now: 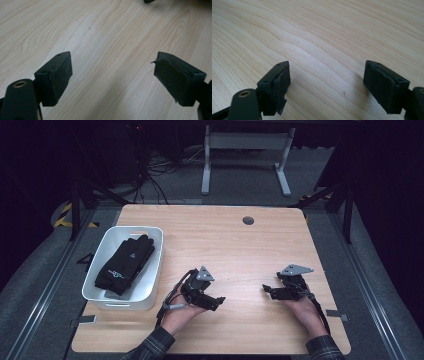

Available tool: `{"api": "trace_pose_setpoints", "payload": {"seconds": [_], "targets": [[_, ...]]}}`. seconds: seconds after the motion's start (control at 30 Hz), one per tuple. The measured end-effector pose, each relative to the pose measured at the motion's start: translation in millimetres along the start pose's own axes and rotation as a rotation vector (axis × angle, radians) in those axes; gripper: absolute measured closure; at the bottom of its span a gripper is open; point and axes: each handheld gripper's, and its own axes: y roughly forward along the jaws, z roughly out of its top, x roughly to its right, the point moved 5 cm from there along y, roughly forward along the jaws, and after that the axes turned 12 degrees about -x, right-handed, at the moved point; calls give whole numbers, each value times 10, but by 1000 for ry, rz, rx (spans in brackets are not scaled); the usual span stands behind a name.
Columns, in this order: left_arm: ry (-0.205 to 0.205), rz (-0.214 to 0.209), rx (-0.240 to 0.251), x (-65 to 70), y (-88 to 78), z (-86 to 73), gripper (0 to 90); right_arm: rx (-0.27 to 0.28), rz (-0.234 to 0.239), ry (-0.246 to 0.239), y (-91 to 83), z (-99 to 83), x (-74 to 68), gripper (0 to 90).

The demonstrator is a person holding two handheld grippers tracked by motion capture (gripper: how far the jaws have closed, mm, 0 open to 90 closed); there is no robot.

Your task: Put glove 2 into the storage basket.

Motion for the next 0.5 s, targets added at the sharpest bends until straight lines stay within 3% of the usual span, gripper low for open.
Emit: {"api": "trace_pose_setpoints", "payload": {"seconds": [0.37, 0.5], "targets": [[32, 23, -18, 35, 312, -111, 141, -1, 1, 0, 0, 0, -3, 223], [82, 81, -7, 65, 365, -119, 112, -1, 1, 0, 0, 0, -3, 223]]}}
